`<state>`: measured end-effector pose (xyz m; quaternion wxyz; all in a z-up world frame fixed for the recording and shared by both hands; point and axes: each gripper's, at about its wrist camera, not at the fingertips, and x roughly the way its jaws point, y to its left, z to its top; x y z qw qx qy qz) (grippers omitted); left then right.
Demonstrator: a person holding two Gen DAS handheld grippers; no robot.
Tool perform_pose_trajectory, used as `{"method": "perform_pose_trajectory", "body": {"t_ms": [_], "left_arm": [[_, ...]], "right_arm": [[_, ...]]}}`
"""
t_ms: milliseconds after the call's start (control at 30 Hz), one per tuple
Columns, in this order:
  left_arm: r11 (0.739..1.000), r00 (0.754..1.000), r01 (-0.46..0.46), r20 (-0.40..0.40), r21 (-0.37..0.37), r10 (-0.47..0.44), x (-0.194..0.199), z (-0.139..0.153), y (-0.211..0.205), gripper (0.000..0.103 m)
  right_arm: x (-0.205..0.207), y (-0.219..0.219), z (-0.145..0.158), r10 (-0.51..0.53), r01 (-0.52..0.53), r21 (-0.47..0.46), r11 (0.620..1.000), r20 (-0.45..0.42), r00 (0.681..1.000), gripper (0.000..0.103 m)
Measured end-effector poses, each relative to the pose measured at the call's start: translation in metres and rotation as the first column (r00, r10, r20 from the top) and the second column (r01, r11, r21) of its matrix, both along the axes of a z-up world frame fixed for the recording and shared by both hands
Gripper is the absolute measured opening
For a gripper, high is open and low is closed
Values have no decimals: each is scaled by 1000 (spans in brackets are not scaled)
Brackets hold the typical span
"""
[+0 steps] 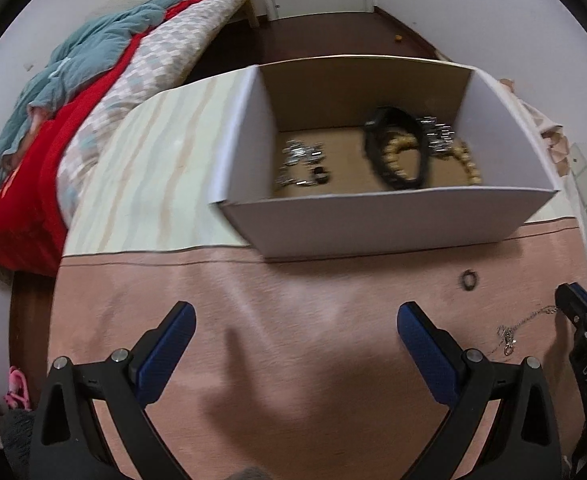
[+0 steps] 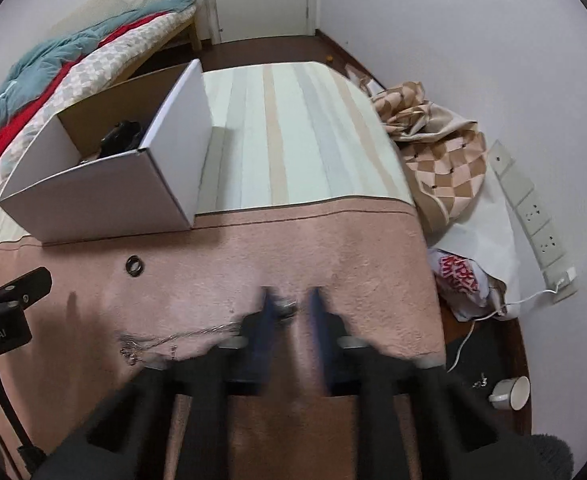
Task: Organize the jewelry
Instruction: 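Grasp the thin silver chain with the right tool while the left tool grasps the other black ring, then carry both items into the white box and open both tools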
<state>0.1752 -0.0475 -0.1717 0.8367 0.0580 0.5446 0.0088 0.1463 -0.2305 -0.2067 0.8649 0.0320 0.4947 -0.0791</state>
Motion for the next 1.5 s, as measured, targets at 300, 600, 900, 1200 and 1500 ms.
{"method": "perform_pose_trajectory", "body": {"t_ms": [300, 600, 900, 1200, 1500], "left_arm": [[991, 997, 73, -18, -115, -75, 9, -8, -49, 102], [984, 992, 123, 6, -125, -124, 12, -9, -73, 44], [982, 992, 129, 31, -135, -126, 2, -3, -69, 10], [977, 991, 131, 37, -167, -126, -9, 16, -44, 10], [967, 991, 124, 78, -223, -109, -13, 70, 0, 10]], "right_arm": [[-5, -29, 1, -88, 88, 44, 995, -8, 996, 12], [-3, -32, 0, -103, 104, 39, 994, -13, 995, 12], [-3, -34, 3, -121, 121, 41, 992, -3, 993, 12], [-8, -22, 33, -65, 59, 119, 991, 46, 997, 12], [-14, 5, 102, 32, -61, 202, 978, 143, 989, 12]]}}
